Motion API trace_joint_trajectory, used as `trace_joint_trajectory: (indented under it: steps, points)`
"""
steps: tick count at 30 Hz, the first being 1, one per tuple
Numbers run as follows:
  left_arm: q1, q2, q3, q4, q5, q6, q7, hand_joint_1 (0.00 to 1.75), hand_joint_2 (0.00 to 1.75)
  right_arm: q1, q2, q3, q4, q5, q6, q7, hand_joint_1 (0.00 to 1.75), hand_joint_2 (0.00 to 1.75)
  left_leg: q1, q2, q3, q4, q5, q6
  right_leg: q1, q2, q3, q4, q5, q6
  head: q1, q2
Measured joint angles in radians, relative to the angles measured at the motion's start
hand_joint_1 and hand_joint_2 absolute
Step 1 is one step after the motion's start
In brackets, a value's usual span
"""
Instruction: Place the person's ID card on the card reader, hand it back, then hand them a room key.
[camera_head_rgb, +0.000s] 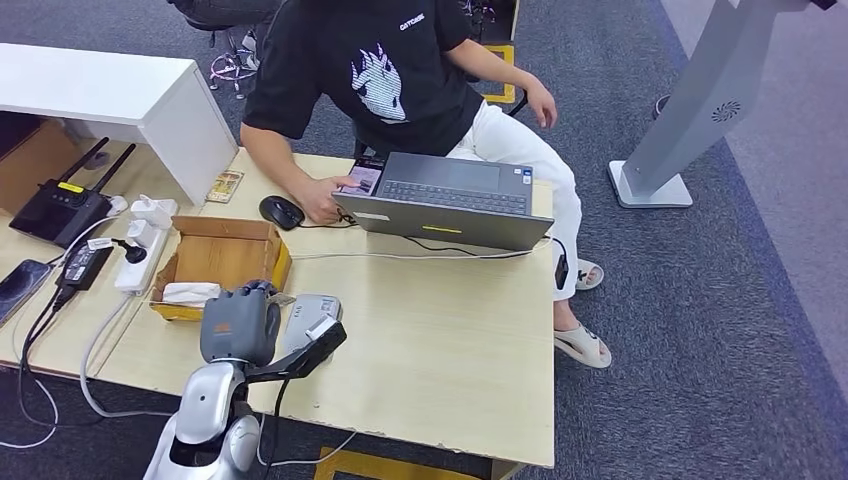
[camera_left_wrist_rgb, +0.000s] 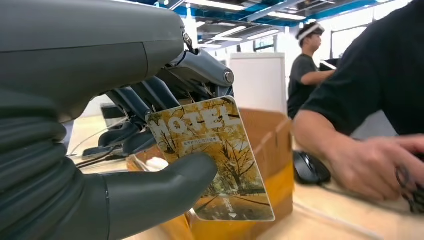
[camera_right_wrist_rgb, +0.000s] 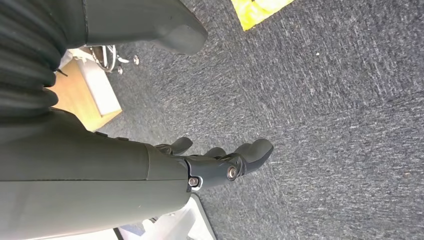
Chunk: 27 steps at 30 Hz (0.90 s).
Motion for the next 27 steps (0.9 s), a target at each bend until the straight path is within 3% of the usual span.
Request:
trace_joint_trajectory:
  steps: [4,10,27]
  points:
    - [-0.014,0.051,-0.069,0.082,0.0,0.019,0.078,1.75,1.75,0.0,0.0,-0.001,0.0,0.01,0.004,0.0,0.0,1.75,0.0,0.0,0.0,0.0,0.0,0.0,0.0,0.0,0.0,0.0,0.0,0.0,0.0,0.0]
    - [-0.023,0.106,-0.137,0.156,0.0,0.022,0.132,1.75,1.75,0.001,0.0,-0.003,0.0,0.012,0.001,0.001,0.0,1.75,0.0,0.0,0.0,0.0,0.0,0.0,0.0,0.0,0.0,0.0,0.0,0.0,0.0,0.0]
    - [-0.031,0.132,-0.182,0.189,0.0,0.008,0.143,1.75,1.75,0.001,0.001,-0.01,0.0,0.015,-0.003,0.01,0.0,1.75,0.0,0.0,0.0,0.0,0.001,0.0,0.0,0.0,0.001,0.0,0.0,0.0,0.0,0.0]
